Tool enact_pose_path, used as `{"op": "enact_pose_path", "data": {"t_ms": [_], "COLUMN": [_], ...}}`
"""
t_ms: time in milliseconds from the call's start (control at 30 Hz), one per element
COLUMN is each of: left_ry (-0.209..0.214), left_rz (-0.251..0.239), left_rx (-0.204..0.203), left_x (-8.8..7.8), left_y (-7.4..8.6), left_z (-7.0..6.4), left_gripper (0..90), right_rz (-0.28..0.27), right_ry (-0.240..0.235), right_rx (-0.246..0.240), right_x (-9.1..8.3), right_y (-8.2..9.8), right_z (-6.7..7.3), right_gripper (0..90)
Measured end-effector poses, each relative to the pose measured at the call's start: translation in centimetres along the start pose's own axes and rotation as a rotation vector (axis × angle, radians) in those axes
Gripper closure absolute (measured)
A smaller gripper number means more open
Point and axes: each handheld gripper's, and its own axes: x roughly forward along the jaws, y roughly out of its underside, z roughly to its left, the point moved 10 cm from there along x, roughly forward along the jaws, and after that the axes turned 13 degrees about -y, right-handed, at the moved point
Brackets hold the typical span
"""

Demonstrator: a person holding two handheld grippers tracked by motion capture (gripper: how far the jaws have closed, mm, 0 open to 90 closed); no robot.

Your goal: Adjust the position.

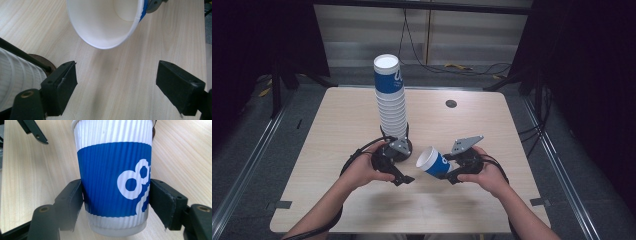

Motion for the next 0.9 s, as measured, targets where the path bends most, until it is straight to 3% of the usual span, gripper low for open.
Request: {"op": "enact_pose_path", "data": {"t_ms": [333, 900], "left_ry": [0.004, -0.008], "left_rz": [0.002, 0.015], "left_rx": [0.007, -0.041], "left_x": [0.24, 0.88], "left_y": [0.03, 0.49], "left_z": [-0.11, 0.21], "left_gripper": [17.2, 17.8], "right_rz": [-0.035, -0.075], "right_ry": [0.015, 0.002], "right_rx": [0.017, -0.010], "right_x": [0.77, 0.66], "right_y": [0.72, -0.16], "right_z": [-0.58, -0.03], "right_gripper": [28.5, 28.4]}}
